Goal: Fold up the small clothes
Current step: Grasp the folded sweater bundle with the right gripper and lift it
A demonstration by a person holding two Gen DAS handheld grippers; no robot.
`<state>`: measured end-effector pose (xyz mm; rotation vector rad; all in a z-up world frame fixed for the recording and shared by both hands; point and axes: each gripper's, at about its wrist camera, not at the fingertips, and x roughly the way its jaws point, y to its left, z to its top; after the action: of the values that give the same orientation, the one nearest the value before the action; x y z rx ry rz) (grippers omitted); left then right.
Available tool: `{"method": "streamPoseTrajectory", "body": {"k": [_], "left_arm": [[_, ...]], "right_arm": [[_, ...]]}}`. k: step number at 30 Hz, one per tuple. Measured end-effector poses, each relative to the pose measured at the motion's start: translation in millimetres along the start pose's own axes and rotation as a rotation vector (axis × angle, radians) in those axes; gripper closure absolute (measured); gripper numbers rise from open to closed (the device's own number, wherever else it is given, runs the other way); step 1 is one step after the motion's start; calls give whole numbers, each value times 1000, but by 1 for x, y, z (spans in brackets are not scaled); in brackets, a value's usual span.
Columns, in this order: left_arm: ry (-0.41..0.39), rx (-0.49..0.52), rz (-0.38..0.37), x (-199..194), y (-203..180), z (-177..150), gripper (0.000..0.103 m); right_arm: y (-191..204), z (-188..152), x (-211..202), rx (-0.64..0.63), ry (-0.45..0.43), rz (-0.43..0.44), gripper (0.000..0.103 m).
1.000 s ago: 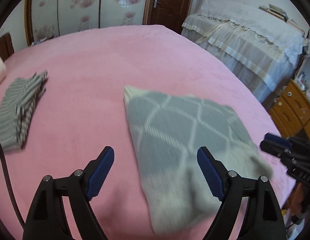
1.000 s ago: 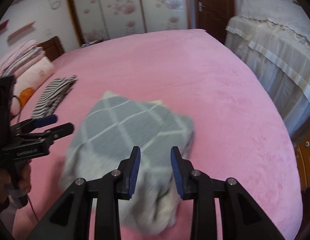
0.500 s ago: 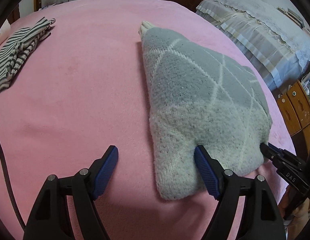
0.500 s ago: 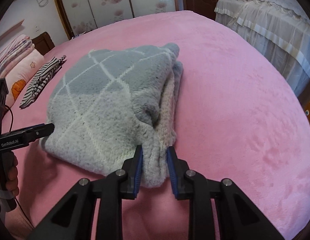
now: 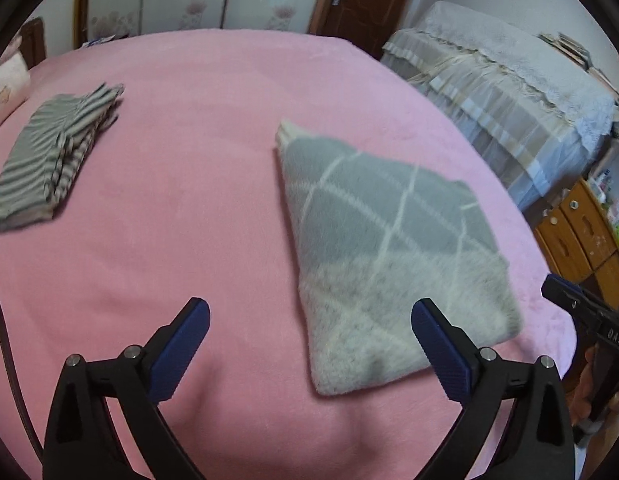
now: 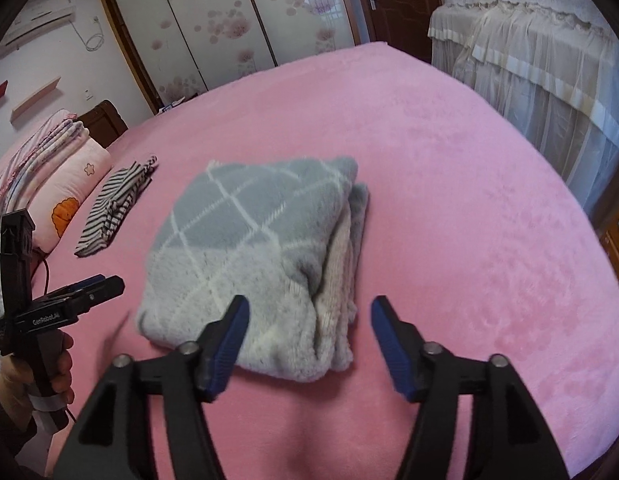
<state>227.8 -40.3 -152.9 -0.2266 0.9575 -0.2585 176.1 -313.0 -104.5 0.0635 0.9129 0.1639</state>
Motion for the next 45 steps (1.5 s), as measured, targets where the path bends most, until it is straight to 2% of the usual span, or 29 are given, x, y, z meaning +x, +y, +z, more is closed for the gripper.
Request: {"method": "streamPoseTrajectory", "body": {"k": [6,7,9,13,19,24,33,38,45], "left_arm": [[-9,0,-114,-12,-7,36,1],[-23,-2,-109,-11,-8,42,1],[-27,12,-54,-3,-11,53,1],[27,33,-34,25,-15,63,1],[160,11,-103,78,-14,60,1],[184,-20,-94,100,-12,57,1],[197,-69,-129,125,-7,51,0],[217,-129,-203,139,6,48,0],[245,-214,-331,157,20,36,0]], "right_arm": [[3,37,4,-22,9,26,15],[1,42,9,-19,19,32,14],[0,48,21,-13,43,45,14],[-4,54,53,25,109,79,13],[-22,50,88,122,171,123,13],[-33,43,106,164,218,152,13],[-36,31,135,184,289,209,13],[-49,26,150,236,302,274,5],[-60,24,160,243,299,362,2]]}}
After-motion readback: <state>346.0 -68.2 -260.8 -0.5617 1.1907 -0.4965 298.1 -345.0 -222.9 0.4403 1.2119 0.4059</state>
